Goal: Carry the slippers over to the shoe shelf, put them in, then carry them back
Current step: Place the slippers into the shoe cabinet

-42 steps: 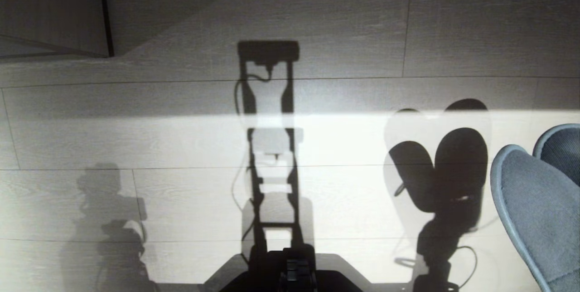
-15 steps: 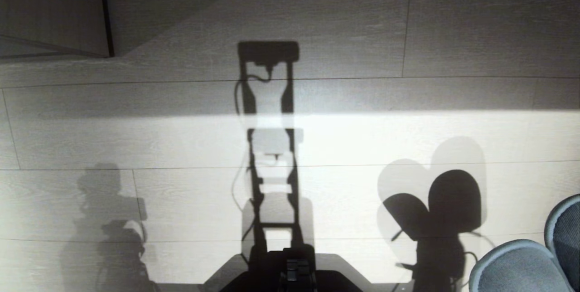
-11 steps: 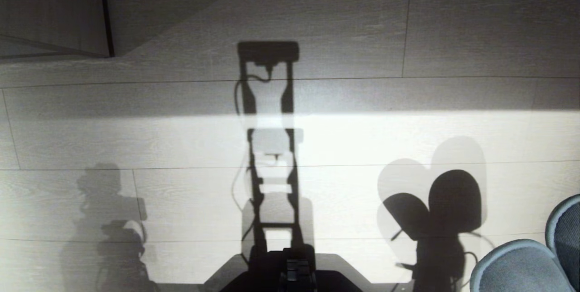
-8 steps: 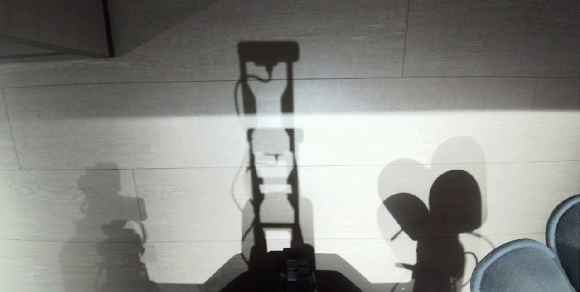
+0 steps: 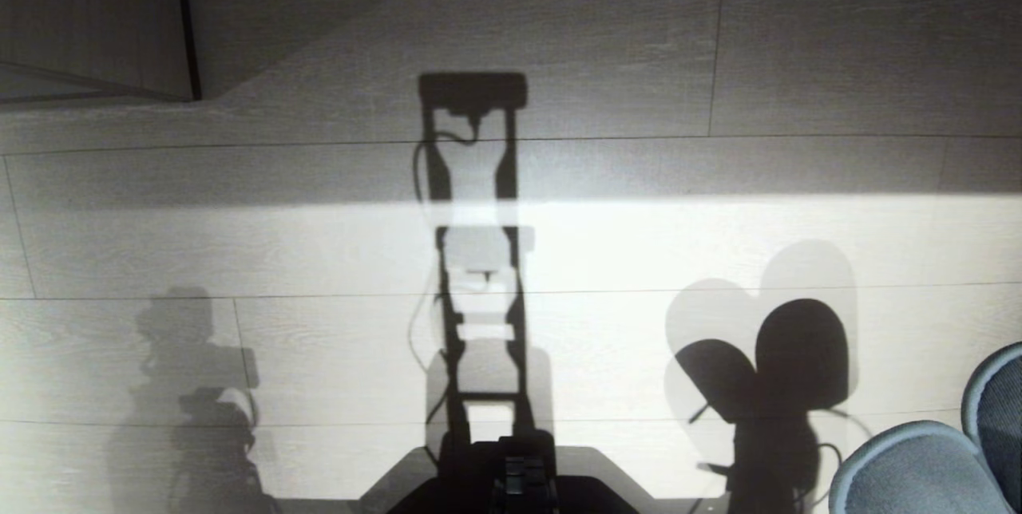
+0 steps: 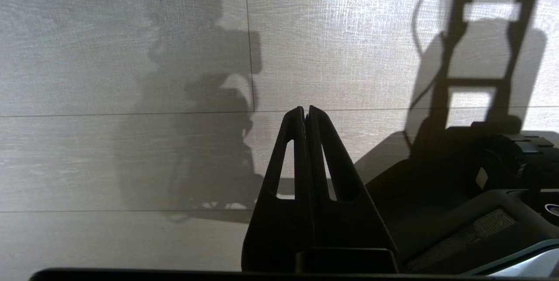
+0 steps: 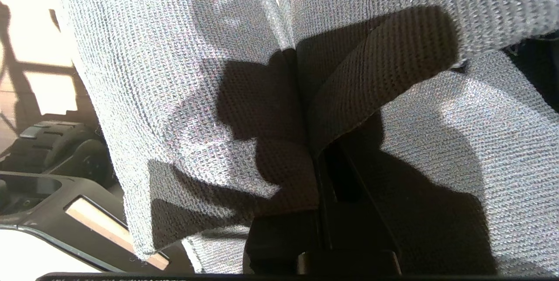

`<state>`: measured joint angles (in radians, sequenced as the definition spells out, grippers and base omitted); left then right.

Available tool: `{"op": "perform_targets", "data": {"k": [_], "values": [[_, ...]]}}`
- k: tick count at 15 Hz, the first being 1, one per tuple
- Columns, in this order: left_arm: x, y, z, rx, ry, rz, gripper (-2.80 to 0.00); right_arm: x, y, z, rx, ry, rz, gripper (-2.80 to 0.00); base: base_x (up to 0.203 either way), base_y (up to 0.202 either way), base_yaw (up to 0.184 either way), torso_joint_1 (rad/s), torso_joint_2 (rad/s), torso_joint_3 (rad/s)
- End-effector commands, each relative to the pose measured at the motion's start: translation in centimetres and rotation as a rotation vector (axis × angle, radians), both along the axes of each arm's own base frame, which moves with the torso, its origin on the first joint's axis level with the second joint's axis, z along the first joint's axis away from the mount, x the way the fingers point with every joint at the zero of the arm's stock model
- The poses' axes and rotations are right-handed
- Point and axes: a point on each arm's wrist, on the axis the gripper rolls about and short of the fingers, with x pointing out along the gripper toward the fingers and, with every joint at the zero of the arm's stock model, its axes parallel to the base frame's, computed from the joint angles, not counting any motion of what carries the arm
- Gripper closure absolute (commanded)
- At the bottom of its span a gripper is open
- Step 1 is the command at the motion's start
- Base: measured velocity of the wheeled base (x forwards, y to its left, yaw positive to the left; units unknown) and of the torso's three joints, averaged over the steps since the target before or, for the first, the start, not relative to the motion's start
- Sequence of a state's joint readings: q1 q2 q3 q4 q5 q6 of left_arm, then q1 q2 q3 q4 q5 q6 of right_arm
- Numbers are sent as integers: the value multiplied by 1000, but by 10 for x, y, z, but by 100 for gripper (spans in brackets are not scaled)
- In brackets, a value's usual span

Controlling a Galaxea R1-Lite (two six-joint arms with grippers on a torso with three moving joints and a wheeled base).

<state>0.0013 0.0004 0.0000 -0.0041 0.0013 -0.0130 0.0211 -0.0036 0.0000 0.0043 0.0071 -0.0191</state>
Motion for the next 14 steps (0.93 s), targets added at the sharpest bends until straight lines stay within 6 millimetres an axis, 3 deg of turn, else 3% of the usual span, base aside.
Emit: {"op": "perform_targets", "data": {"k": [1,14], "values": [[0,0,0,-1,0,1,0,0,0,0,-1,4,1,0,0,0,0,0,0,0],[0,0,0,-1,1,1,0,0,0,0,-1,4,1,0,0,0,0,0,0,0]]}}
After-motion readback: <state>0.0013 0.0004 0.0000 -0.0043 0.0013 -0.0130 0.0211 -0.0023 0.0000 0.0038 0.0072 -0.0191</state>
